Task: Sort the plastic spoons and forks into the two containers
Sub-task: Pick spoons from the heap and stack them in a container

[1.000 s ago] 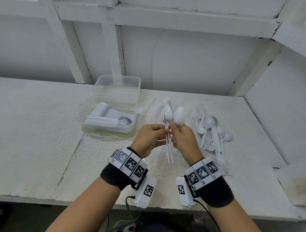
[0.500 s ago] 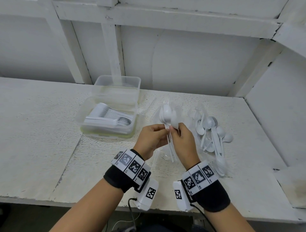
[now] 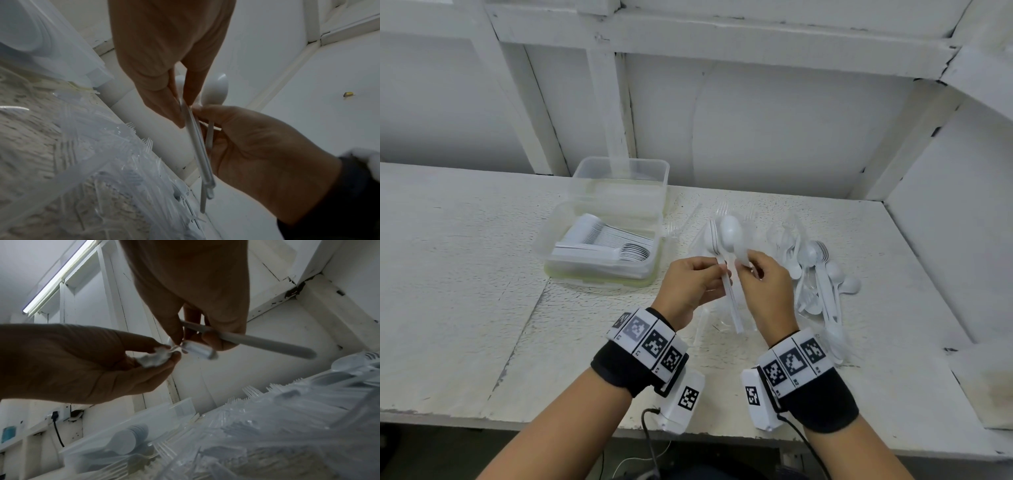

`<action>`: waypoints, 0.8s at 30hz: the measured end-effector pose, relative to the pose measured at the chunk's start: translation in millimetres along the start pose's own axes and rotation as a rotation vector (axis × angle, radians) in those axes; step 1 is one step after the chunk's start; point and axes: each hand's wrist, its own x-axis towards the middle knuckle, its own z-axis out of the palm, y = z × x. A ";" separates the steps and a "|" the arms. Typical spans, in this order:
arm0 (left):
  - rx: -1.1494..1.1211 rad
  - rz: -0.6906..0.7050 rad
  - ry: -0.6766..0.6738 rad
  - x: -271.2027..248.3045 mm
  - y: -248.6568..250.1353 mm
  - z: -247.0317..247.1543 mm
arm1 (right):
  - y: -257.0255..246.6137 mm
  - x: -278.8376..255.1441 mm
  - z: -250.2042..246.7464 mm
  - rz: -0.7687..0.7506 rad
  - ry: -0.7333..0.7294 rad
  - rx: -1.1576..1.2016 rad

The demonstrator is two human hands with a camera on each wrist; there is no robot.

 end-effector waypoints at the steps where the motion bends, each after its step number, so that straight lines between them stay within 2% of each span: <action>1: -0.009 0.001 0.003 -0.1 0.4 0.0 | 0.5 1.0 -0.6 0.002 0.014 -0.008; 7: -0.036 0.004 0.004 0.0 -3.0 1.4 | -10.4 -3.9 -1.1 -0.021 -0.092 0.046; 12: -0.052 -0.012 -0.023 -0.4 -0.9 -2.1 | -19.0 -0.9 -10.7 0.133 -0.216 0.092; 17: -0.094 -0.045 -0.029 -1.1 0.1 -3.8 | -24.1 0.8 -17.8 0.187 -0.358 0.079; 21: -0.076 -0.038 -0.010 -1.3 -0.2 -4.3 | -22.2 0.9 -15.5 0.196 -0.363 0.122; 24: -0.064 -0.024 -0.014 -2.1 -0.6 -4.0 | -23.4 1.4 -14.6 0.091 -0.296 0.065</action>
